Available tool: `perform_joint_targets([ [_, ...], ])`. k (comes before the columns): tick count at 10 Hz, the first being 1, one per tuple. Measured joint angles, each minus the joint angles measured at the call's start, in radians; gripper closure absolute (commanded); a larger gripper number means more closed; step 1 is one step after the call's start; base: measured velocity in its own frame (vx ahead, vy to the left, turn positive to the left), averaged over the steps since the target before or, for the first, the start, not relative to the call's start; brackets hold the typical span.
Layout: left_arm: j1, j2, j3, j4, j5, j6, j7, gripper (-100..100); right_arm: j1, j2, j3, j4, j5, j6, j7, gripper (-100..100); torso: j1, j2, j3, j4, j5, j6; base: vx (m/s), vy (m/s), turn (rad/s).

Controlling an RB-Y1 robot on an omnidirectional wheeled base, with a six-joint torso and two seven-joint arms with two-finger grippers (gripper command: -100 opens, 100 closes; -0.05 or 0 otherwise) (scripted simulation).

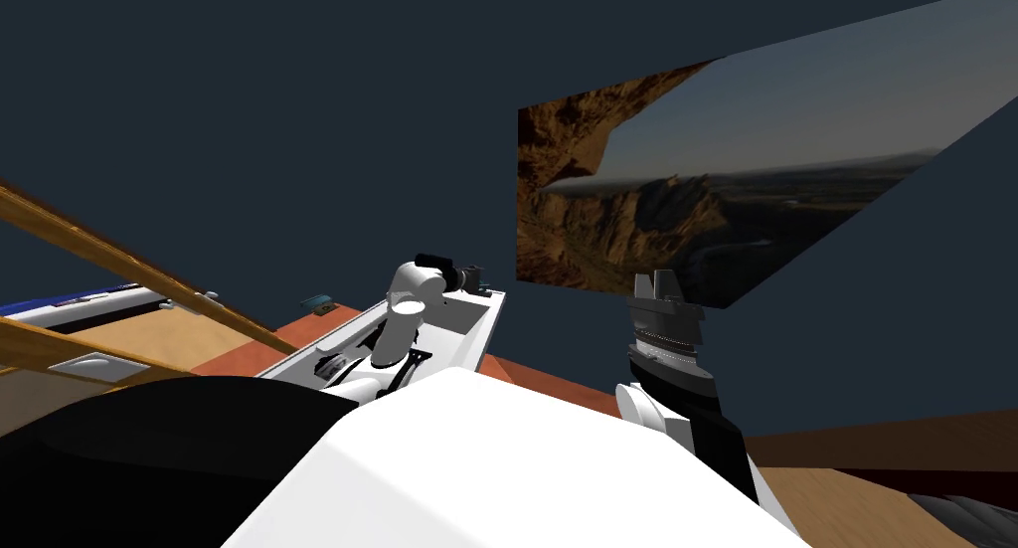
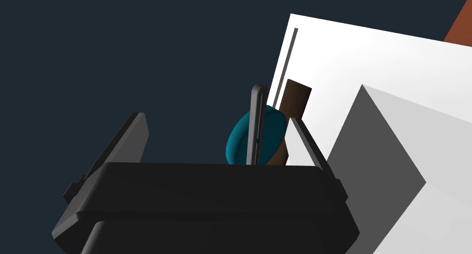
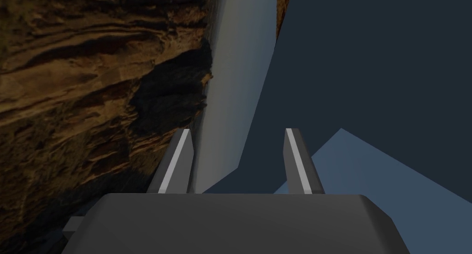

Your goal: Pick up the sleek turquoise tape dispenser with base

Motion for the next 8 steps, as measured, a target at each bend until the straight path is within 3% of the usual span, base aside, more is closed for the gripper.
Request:
perform_joint_targets([
  [8, -0.017, 0.044, 0.011, 0.042, -0.011, 0.207, 0.018, -100, 0.000, 0.000, 0.000, 0.000, 0.000, 0.000, 0.000, 0, -0.001, 0.001, 0.000, 0.000, 0.000, 0.000, 0.063, 0.024, -0.040],
])
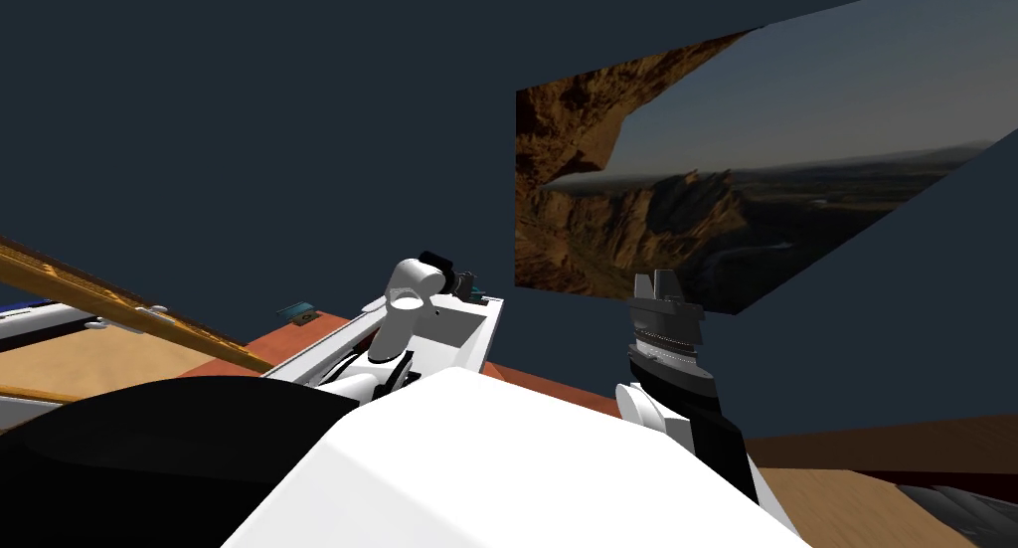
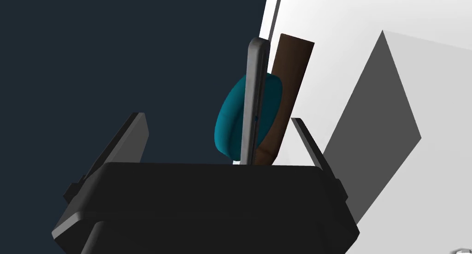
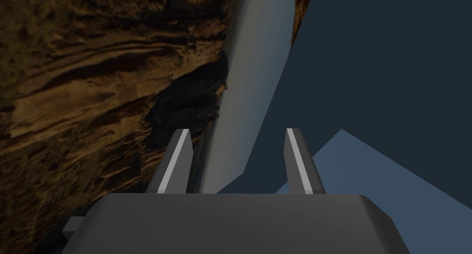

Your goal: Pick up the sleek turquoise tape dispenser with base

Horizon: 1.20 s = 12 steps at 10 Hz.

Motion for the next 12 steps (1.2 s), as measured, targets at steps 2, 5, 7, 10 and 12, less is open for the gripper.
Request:
perform_joint_targets([
  [2, 0.002, 0.007, 0.001, 0.003, -0.005, 0.050, 0.004, -100, 0.000, 0.000, 0.000, 0.000, 0.000, 0.000, 0.000, 0, 0.000, 0.000, 0.000, 0.000, 0.000, 0.000, 0.056, 0.021, -0.027],
  [5, 0.000, 0.017, 0.002, 0.010, -0.013, 0.125, 0.010, -100, 0.000, 0.000, 0.000, 0.000, 0.000, 0.000, 0.000, 0, 0.000, 0.001, 0.000, 0.000, 0.000, 0.000, 0.054, 0.017, -0.033],
  [7, -0.001, 0.023, 0.003, 0.020, -0.018, 0.176, 0.010, -100, 0.000, 0.000, 0.000, 0.000, 0.000, 0.000, 0.000, 0, 0.000, 0.000, 0.000, 0.000, 0.000, 0.000, 0.042, 0.017, -0.013],
  [10, -0.001, 0.026, -0.001, 0.032, -0.026, 0.219, 0.009, 0, 0.000, 0.000, 0.000, 0.000, 0.000, 0.000, 0.000, 0, -0.001, 0.003, 0.002, 0.001, 0.000, 0.000, 0.012, 0.005, -0.006],
  [12, 0.001, 0.024, -0.007, 0.050, -0.035, 0.202, 0.003, -100, 0.000, 0.000, 0.000, 0.000, 0.000, 0.000, 0.000, 0, -0.002, 0.004, 0.002, 0.001, 0.000, 0.000, -0.009, -0.004, -0.019],
])
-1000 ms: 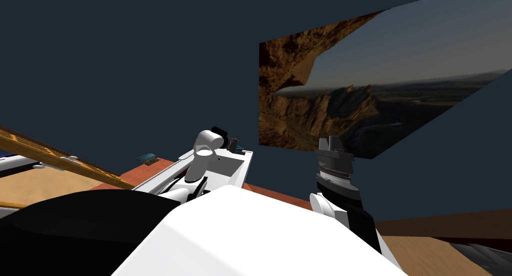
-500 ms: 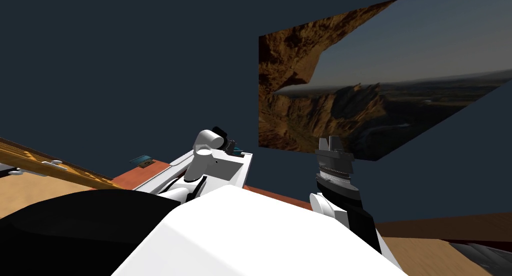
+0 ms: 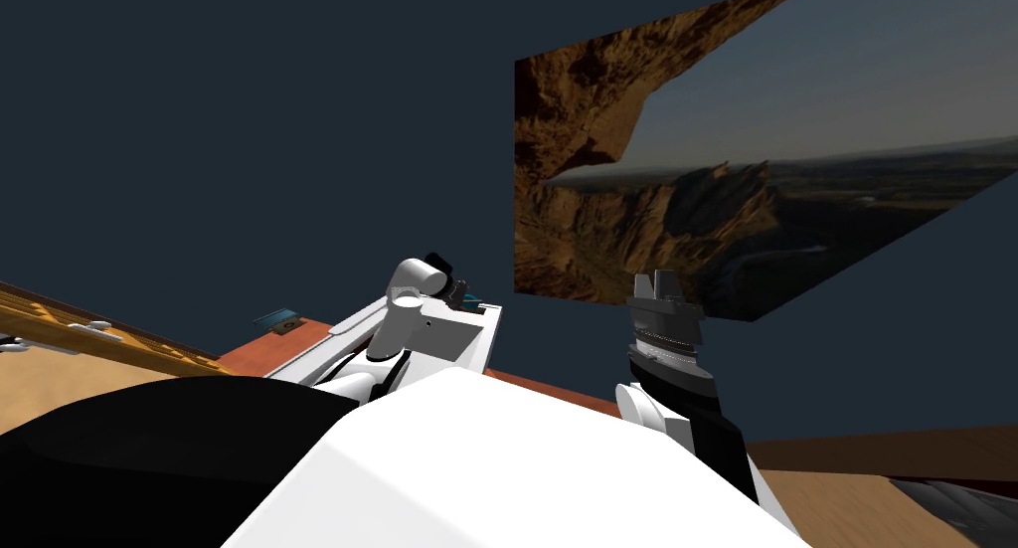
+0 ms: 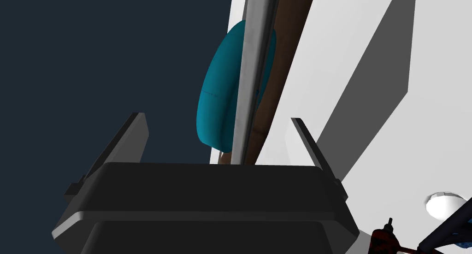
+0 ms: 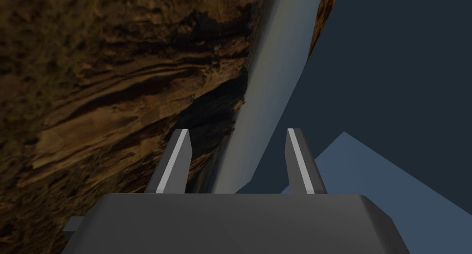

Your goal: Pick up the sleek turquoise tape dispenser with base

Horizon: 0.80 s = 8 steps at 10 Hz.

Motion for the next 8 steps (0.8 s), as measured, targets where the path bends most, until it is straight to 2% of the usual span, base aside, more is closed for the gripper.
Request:
perform_joint_targets([
  [3, 0.010, -0.005, -0.016, 0.056, -0.027, -0.064, -0.026, -100, 0.000, 0.000, 0.000, 0.000, 0.000, 0.000, 0.000, 0, 0.000, 0.001, 0.000, 0.000, 0.000, 0.000, -0.011, -0.006, -0.013],
  [4, 0.010, -0.005, -0.016, 0.058, -0.027, -0.068, -0.029, 100, 0.000, 0.000, 0.000, 0.000, 0.000, 0.000, 0.000, 0, 0.000, 0.001, 0.000, 0.000, 0.000, 0.000, 0.000, 0.000, 0.000],
  [8, 0.010, -0.005, -0.016, 0.058, -0.027, -0.067, -0.028, 100, 0.000, 0.000, 0.000, 0.000, 0.000, 0.000, 0.000, 0, 0.000, 0.000, 0.000, 0.000, 0.000, 0.000, 0.000, 0.000, 0.000],
])
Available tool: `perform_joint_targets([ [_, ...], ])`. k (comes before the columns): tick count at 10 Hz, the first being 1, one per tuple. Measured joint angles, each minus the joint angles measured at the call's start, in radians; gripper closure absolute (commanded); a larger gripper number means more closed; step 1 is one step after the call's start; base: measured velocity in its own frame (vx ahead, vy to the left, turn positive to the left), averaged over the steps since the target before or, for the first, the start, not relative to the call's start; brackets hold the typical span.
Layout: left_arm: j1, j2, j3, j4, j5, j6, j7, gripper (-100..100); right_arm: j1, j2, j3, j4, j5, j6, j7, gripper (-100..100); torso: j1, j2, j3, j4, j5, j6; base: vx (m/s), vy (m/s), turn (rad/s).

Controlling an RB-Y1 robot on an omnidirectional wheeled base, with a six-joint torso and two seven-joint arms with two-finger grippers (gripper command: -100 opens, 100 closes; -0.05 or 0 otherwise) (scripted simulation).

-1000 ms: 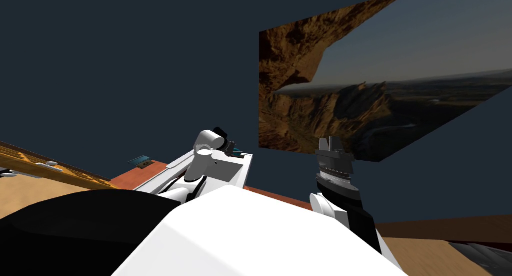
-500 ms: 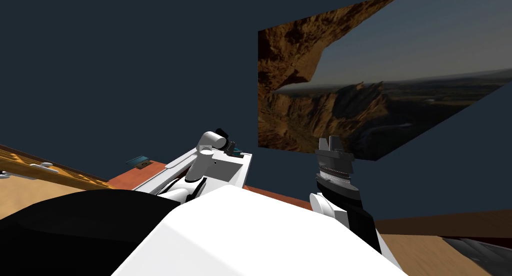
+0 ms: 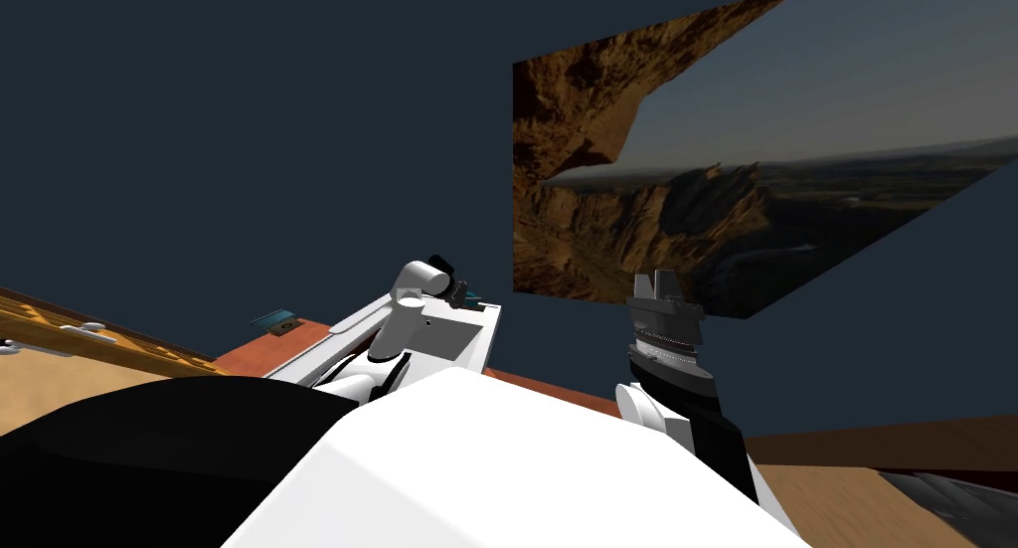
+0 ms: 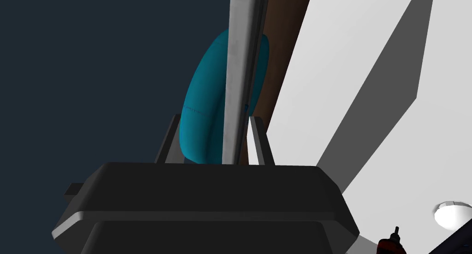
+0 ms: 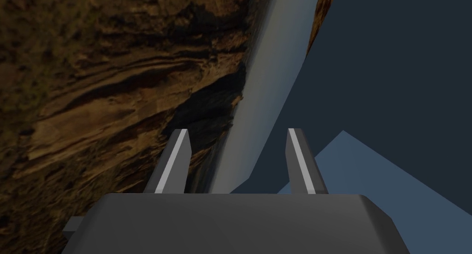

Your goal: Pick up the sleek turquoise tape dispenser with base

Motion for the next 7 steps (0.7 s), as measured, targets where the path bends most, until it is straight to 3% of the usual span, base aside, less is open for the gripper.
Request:
perform_joint_targets([
  [1, 0.000, 0.000, 0.000, 0.000, 0.000, 0.000, 0.000, 0, 0.000, 0.000, 0.000, 0.000, 0.000, 0.000, 0.000, 0, 0.000, 0.000, 0.000, 0.000, 0.000, 0.000, 0.000, 0.000, 0.000],
  [2, 0.000, 0.000, 0.000, 0.000, 0.000, 0.000, 0.000, 100, 0.000, 0.000, 0.000, 0.000, 0.000, 0.000, 0.000, 0, 0.000, 0.000, 0.000, 0.000, 0.000, 0.000, 0.007, 0.004, 0.021],
  [6, -0.008, 0.007, 0.023, -0.064, 0.033, 0.067, 0.026, 100, 0.000, 0.000, 0.000, 0.000, 0.000, 0.000, 0.000, 0, 0.000, 0.000, 0.000, 0.000, 0.000, 0.000, 0.011, 0.005, 0.013],
  [7, -0.008, 0.008, 0.024, -0.067, 0.034, 0.072, 0.028, 0, 0.000, 0.000, 0.000, 0.000, 0.000, 0.000, 0.000, 0, 0.000, 0.000, 0.000, 0.000, 0.000, 0.000, 0.000, 0.000, 0.000],
])
